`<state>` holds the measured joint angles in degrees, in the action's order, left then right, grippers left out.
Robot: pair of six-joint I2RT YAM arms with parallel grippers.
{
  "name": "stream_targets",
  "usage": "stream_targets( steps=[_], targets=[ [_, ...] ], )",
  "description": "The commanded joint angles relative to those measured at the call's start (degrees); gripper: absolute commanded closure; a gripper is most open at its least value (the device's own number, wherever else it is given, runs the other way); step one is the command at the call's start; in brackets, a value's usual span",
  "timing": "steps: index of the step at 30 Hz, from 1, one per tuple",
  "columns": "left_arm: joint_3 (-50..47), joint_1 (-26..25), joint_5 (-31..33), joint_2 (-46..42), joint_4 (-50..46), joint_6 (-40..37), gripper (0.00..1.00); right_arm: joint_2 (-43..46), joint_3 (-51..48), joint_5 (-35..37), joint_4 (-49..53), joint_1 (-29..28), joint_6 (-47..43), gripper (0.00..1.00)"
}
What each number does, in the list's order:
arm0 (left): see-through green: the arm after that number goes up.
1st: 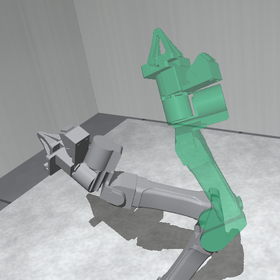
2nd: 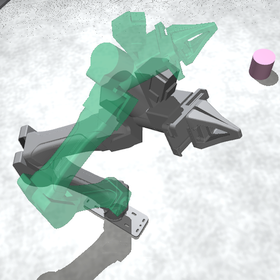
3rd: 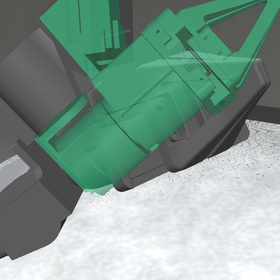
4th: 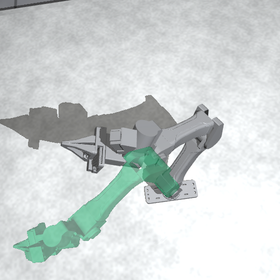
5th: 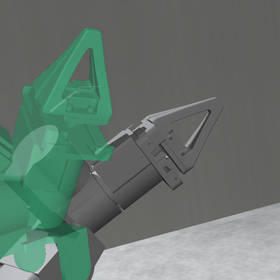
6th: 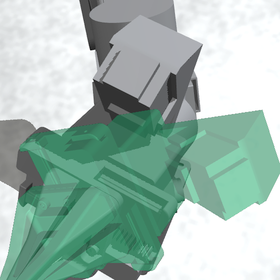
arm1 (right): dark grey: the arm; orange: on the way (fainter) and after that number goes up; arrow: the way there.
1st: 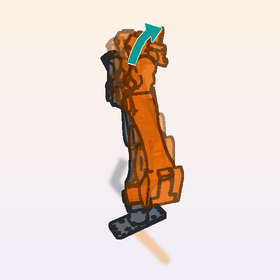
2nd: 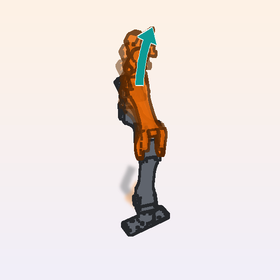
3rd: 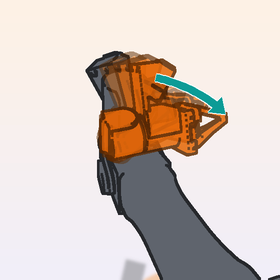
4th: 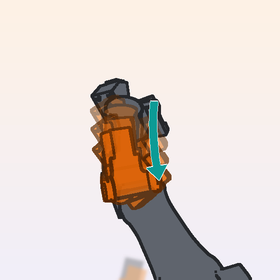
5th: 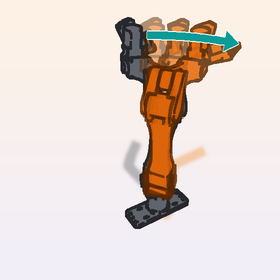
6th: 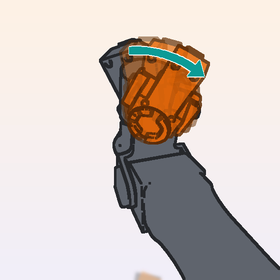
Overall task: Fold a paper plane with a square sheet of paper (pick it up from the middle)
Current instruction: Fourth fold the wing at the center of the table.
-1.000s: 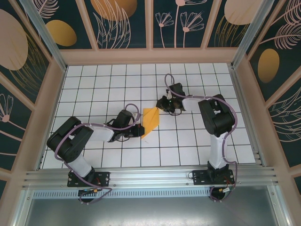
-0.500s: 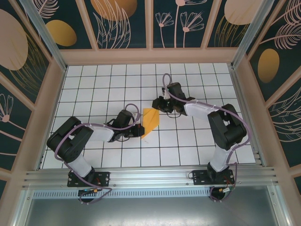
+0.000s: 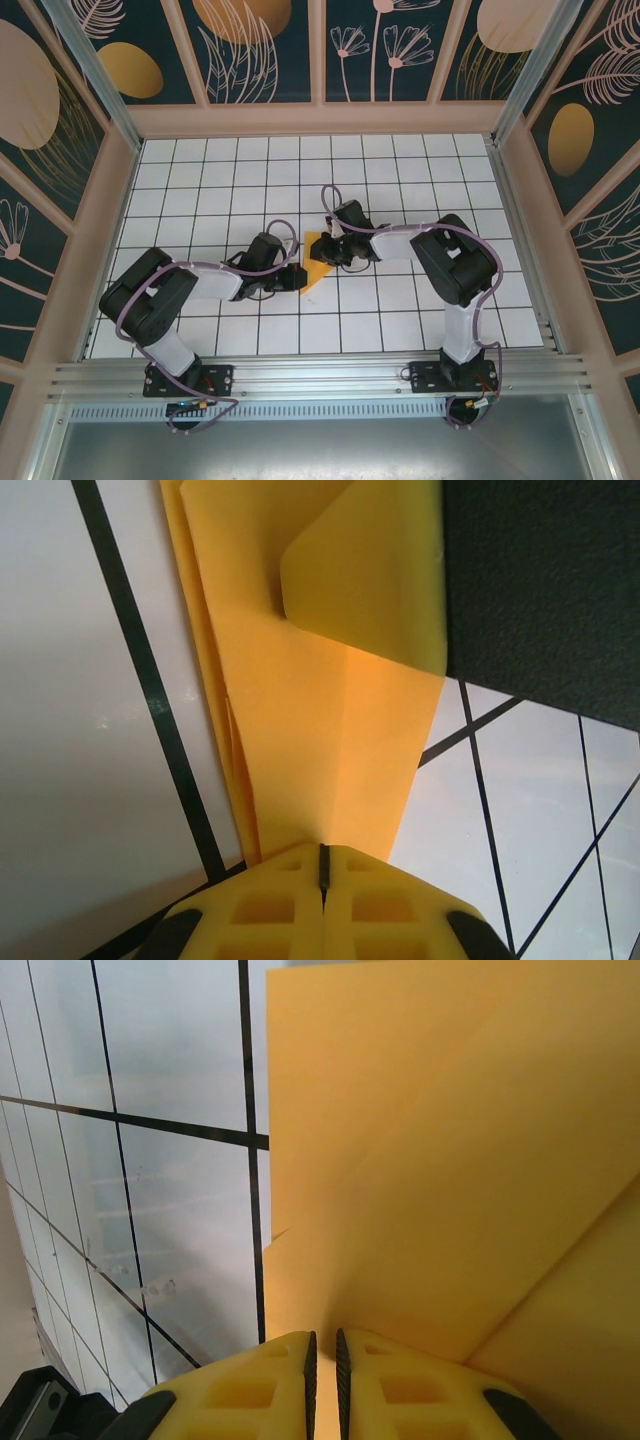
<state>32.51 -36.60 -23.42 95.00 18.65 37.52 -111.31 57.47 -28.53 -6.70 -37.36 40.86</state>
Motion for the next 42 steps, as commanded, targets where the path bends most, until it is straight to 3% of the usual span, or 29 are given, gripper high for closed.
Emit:
stream_targets(
  steps=[1,13,22,29,32,42],
  targets=[
    [-2.3,0.2,0.5,0.4,-14.6,-3.5,0.95,-3.1,-0.6,4.2,0.8,0.9,-0.4,0.82],
    [-3.2,0.2,-1.7,-2.8,-23.2,-5.7,0.92,-3.0,0.2,4.5,1.3,0.9,-0.8,0.82],
    [-1.2,0.1,5.9,-10.4,-29.4,-3.6,0.91,-3.0,0.2,4.0,1.3,0.8,-1.0,0.82],
    [1.1,0.2,2.9,-16.3,-20.3,0.7,0.89,-3.0,-0.3,4.2,0.9,0.8,-0.7,0.82],
    [3.6,0.1,-1.1,-12.9,-16.9,0.5,0.88,-3.2,-0.3,4.0,0.8,0.7,-0.8,0.82],
    [5.4,0.2,-5.9,-1.8,-9.2,0.6,0.87,-4.0,-0.4,3.8,0.4,0.7,-0.6,0.82]
  ],
)
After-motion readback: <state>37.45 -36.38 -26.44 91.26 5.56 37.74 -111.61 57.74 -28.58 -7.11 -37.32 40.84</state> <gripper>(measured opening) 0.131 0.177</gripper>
